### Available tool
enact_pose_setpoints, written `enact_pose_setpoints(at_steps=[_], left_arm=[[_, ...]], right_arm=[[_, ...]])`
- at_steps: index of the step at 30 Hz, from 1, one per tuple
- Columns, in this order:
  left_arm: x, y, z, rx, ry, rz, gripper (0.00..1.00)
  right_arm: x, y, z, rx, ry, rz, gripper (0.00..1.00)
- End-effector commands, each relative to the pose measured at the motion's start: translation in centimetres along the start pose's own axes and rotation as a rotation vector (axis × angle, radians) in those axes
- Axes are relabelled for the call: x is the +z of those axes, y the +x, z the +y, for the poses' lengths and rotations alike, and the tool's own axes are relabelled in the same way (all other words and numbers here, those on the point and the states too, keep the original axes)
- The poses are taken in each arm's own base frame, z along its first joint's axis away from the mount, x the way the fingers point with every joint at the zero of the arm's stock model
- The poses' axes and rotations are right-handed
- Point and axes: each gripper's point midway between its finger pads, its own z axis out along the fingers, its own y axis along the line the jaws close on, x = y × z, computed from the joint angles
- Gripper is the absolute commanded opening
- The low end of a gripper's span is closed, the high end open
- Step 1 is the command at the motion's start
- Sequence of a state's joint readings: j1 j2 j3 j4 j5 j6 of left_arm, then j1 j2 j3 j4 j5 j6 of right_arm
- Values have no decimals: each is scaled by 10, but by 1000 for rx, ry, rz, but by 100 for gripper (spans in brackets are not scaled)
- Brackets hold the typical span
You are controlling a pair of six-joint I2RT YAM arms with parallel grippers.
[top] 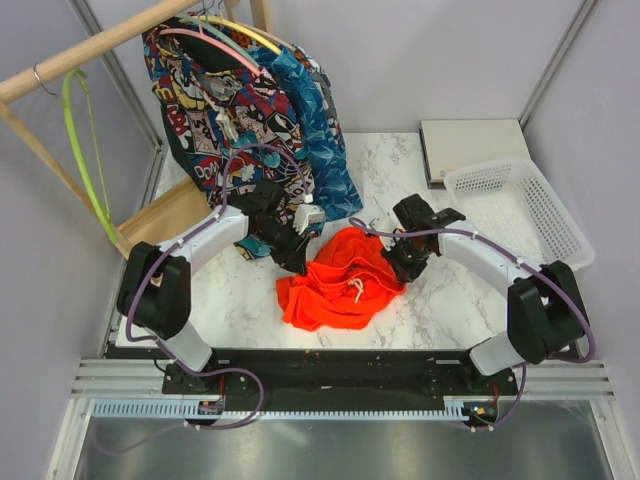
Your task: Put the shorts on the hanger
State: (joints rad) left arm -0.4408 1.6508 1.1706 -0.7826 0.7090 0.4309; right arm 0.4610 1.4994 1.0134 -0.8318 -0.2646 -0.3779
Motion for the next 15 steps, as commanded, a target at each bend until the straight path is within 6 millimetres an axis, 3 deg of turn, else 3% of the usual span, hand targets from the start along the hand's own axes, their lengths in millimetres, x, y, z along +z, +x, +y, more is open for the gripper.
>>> enact_pose_setpoints(at_steps=[1, 2, 4, 5, 6, 7, 8, 9, 10, 11, 13, 14, 15], left_arm=[[-26, -27, -15, 142, -37, -95, 17], [-35, -34, -18, 164, -55, -115, 10], [-68, -66, -30, 250, -125, -205, 2], [-80, -74, -30, 274, -168, -221, 2], [-105, -97, -38, 329, -225, -282, 2], [-118, -107, -40, 349, -263, -307, 2], [-132, -117, -39, 368, -319, -327, 2], [-156, -137, -47, 406, -370, -382, 2], [-170, -147, -50, 424, -408, -410, 2], [-196, -166, -57, 463, -472, -465, 2], [-223, -183, -67, 506, -530, -522, 2], [-249, -198, -78, 548, -585, -575, 2], [-260, -203, -82, 563, -612, -594, 2]], right_arm=[[-39, -36, -19, -16, 122, -120, 0], [-57, -50, -24, -22, 157, -171, 0], [-81, -58, -39, -5, 216, -214, 0], [-107, -75, -46, -14, 259, -281, 0], [-124, -80, -58, 2, 300, -311, 0], [-140, -86, -64, 0, 328, -339, 0], [-170, -104, -68, -13, 372, -411, 0], [-188, -110, -75, -10, 405, -445, 0], [-205, -117, -77, -21, 434, -474, 0], [-237, -134, -78, -46, 477, -546, 0], [-267, -146, -77, -73, 523, -601, 0], [-299, -157, -73, -97, 567, -672, 0], [-313, -160, -73, -103, 593, -695, 0]])
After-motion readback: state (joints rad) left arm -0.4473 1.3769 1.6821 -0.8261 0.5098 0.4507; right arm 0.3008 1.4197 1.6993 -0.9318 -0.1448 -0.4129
